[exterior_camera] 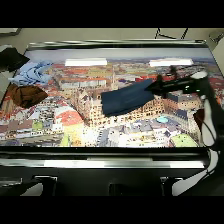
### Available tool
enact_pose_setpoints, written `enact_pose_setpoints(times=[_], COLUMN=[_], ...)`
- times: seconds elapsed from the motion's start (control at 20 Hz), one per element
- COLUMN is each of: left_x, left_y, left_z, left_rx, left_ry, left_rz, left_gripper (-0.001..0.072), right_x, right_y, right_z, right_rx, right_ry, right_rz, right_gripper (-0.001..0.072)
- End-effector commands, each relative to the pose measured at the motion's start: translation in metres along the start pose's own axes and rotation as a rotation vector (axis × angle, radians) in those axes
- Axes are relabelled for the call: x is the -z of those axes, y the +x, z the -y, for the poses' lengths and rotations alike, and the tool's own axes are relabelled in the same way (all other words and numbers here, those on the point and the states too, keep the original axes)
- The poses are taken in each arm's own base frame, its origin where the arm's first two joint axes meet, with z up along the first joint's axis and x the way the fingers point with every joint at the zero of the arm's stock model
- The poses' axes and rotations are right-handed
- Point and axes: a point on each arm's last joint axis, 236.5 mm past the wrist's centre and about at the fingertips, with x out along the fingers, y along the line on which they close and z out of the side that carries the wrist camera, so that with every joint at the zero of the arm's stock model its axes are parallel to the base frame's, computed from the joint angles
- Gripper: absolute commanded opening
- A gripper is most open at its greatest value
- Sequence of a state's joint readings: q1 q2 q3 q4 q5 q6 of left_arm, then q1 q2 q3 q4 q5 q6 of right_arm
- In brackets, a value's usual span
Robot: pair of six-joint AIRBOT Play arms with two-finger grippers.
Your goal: Fold the clothes and pants, and hang the long-sleeved shirts on hangers.
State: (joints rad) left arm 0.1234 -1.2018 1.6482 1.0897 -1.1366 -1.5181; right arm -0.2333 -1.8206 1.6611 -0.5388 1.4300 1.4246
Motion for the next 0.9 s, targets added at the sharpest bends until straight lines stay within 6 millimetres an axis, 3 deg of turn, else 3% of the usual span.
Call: enact_pose_setpoints(times=[0.0,0.2,0.3,0.45,0.6,0.85], left_x=[-0.001,-0.001,-0.001,-0.001,-0.001,-0.001], left_y=[0.0,0.0,0.0,0.0,0.0,0.0], left_z=[0.001,0.001,0.001,0.001,0.001,0.001], left_rx=[0.001,0.001,0.001,0.001,0.002,0.002], left_ry=[0.001,0.002,0.016,0.02,0.028,0.027], left_rz=[0.004,0.004,0.004,0.004,0.003,0.003], left_gripper=[0.0025,0.0025,0.0025,0.0025,0.0025,0.0025], right_x=[-0.027,-0.03,-0.02,0.004,0.028,0.058], right_y=[-0.12,-0.26,-0.311,-0.375,-0.417,-0.449], right_z=[0.008,0.02,0.028,0.055,0.08,0.114], right_rx=[0.127,0.216,0.243,0.32,0.358,0.444], right_ry=[0.041,0.128,0.19,0.319,0.45,0.601], right_rz=[0.229,0.539,0.658,0.8,0.896,0.958], right_gripper=[0.0046,0.0046,0.0046,0.0046,0.0045,0.0046])
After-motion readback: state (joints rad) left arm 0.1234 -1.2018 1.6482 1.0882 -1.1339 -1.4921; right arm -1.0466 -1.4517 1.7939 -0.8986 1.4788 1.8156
